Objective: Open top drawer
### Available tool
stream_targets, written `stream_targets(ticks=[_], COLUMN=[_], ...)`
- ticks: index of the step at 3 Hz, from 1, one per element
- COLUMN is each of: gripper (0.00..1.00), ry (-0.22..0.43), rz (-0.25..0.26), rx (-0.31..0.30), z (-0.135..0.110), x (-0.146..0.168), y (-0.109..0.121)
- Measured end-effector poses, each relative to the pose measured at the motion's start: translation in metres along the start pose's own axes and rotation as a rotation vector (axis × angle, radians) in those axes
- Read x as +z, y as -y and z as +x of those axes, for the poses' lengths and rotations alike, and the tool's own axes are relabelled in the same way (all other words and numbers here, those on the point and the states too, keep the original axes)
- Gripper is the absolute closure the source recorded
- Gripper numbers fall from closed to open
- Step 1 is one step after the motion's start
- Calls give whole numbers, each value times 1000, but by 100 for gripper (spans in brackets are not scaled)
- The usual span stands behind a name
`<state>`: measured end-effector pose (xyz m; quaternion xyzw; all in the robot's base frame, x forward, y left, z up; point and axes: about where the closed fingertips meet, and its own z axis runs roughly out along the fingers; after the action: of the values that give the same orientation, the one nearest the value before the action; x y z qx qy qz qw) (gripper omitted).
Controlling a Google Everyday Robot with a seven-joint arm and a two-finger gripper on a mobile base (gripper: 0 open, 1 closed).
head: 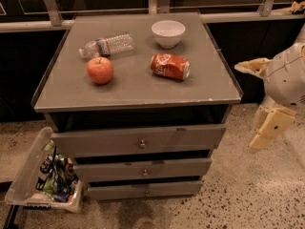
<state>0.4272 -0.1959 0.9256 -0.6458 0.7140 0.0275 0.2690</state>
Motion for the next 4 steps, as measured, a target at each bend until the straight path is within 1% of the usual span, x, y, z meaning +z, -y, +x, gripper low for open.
stream_targets(ticks=[1,2,3,4], gripper=[0,0,0,0], ry=[23,61,112,191], rz=[-47,-102,-137,-123], rx=[19,28,41,33], z=[4,14,27,38], x=[26,71,114,148], y=[-8,-19,-29,-32])
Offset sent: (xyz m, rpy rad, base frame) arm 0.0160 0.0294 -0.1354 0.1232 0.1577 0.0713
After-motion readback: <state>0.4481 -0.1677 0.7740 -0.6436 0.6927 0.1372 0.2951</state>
